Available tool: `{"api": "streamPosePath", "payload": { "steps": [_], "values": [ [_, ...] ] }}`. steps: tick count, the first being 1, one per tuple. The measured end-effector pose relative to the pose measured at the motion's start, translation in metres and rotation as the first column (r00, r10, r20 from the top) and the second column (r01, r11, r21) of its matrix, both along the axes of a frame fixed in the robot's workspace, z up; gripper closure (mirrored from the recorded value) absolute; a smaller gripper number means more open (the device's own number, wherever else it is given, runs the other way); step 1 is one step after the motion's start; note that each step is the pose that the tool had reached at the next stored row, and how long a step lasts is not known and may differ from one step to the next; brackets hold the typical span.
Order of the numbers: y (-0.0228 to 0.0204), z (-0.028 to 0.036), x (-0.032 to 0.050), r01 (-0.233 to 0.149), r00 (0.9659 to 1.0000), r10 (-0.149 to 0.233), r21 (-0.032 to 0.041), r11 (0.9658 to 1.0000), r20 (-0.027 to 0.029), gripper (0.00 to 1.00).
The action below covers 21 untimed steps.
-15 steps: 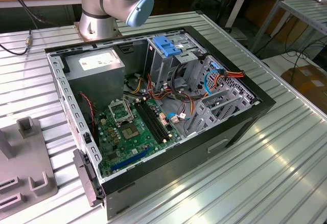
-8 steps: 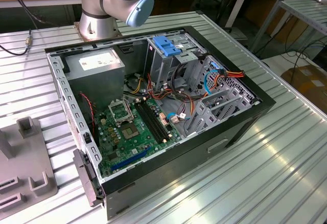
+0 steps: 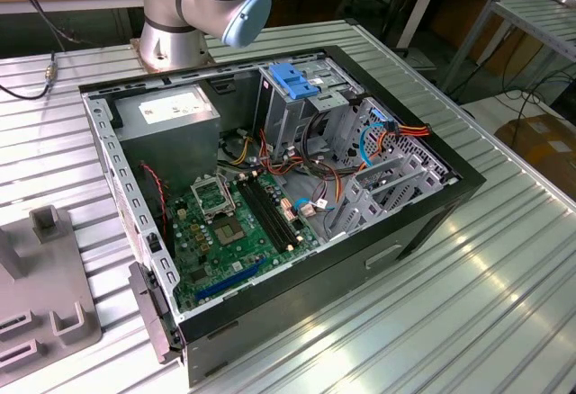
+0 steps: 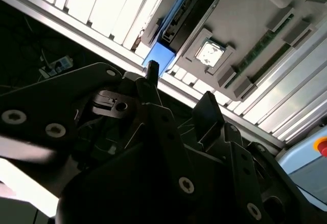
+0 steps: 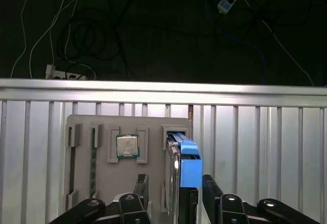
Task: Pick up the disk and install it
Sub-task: 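Pick up the disk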
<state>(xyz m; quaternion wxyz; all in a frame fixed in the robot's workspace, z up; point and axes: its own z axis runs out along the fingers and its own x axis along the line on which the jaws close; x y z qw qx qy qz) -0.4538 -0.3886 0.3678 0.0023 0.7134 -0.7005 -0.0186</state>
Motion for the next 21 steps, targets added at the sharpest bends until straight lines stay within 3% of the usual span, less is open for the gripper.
{"api": "streamPosePath", "payload": {
  "steps": [7, 8, 9, 21],
  "values": [
    [-0.0001, -0.0099, 0.0001, 0.006, 1.0, -0.006, -0.0001, 1.0, 0.0077, 0.45],
    [-0.0001, -0.012, 0.0001, 0.009, 0.9999, -0.009, 0.0, 1.0, 0.0093, 0.38],
    [-0.0001, -0.0129, 0.0001, 0.009, 0.9999, -0.009, -0.0001, 1.0, 0.0097, 0.38],
    [-0.0001, -0.0135, 0.0001, 0.009, 0.9999, -0.009, 0.0033, 1.0, 0.0098, 0.38]
  ]
}}
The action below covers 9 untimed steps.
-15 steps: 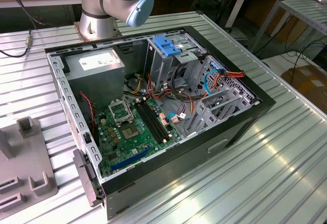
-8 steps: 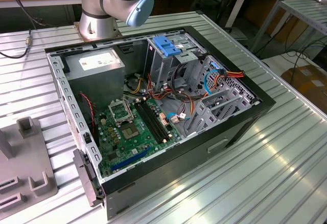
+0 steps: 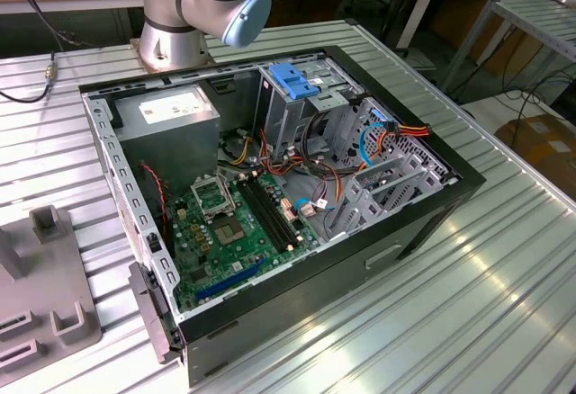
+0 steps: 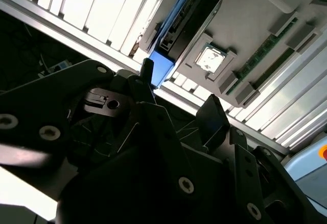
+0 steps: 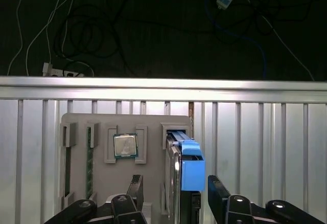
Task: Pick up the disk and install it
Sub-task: 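Pick up the disk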
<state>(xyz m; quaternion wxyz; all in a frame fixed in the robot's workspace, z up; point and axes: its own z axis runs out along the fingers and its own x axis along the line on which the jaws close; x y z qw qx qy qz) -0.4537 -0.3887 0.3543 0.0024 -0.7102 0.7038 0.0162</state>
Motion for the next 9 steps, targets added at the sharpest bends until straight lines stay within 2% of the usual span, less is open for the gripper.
{"api": "streamPosePath", "payload": {
  "steps": [5, 8, 9],
  "values": [
    [-0.0001, -0.0015, 0.0, 0.0, 1.0, 0.0, 0.0001, 1.0, 0.0014, 0.38],
    [0.0018, -0.0139, 0.0, 0.001, 1.0, -0.001, 0.0001, 1.0, 0.0019, 0.38],
    [0.0051, -0.0159, -0.0002, 0.001, 1.0, -0.001, 0.0001, 1.0, 0.002, 0.38]
  ]
}}
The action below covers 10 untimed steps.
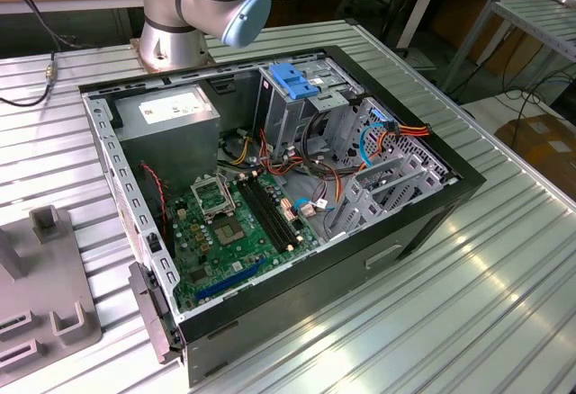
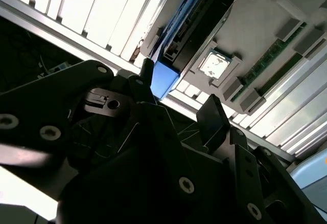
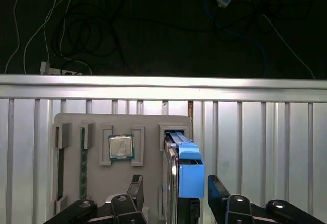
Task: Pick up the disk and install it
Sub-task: 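Pick up the disk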
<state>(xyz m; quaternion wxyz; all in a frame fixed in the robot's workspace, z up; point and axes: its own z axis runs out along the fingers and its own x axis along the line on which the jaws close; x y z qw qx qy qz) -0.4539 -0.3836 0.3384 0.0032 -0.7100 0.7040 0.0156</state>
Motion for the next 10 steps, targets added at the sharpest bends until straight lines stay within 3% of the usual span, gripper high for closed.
{"api": "streamPosePath", "payload": {
  "steps": [10],
  "values": [
    [0.0081, -0.0126, -0.0049, 0.0, 1.0, 0.0, 0.0, 1.0, 0.0, 0.38]
  ]
}}
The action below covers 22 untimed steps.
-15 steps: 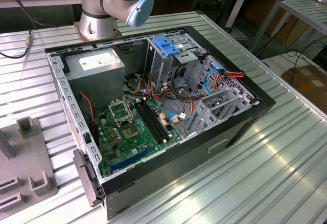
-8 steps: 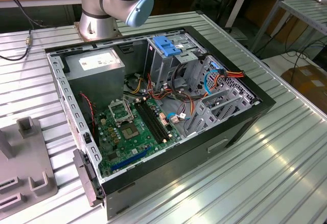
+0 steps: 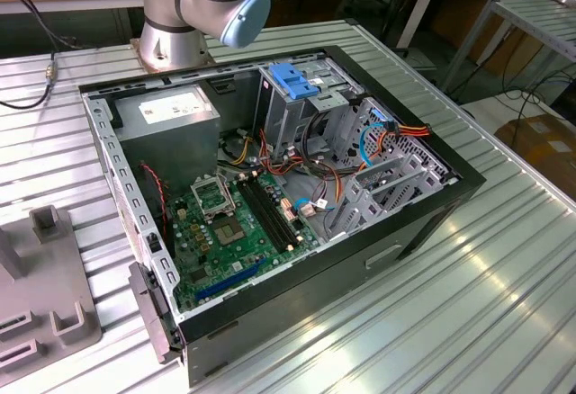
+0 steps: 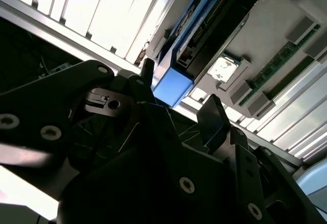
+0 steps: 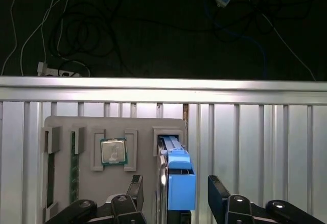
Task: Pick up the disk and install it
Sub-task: 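Pick up the disk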
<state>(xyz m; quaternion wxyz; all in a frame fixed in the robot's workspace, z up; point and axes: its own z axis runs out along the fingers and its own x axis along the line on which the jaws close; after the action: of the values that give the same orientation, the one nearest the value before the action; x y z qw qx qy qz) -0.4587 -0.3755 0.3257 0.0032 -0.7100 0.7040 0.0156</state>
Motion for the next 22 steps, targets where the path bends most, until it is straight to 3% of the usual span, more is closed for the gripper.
{"api": "streamPosePath", "payload": {
  "steps": [14, 16, 18, 22],
  "values": [
    [0.0015, -0.0286, -0.0039, 0.0, 1.0, 0.0, 0.0, 1.0, -0.0001, 0.38],
    [0.0015, -0.0291, -0.0039, 0.0, 1.0, 0.0, -0.0002, 1.0, -0.0004, 0.4],
    [0.0015, -0.0293, -0.0039, 0.0, 1.0, 0.0, -0.0001, 1.0, -0.0001, 0.53],
    [0.0023, -0.0297, -0.0039, 0.0, 1.0, 0.0, 0.0, 1.0, 0.0002, 0.53]
  ]
}}
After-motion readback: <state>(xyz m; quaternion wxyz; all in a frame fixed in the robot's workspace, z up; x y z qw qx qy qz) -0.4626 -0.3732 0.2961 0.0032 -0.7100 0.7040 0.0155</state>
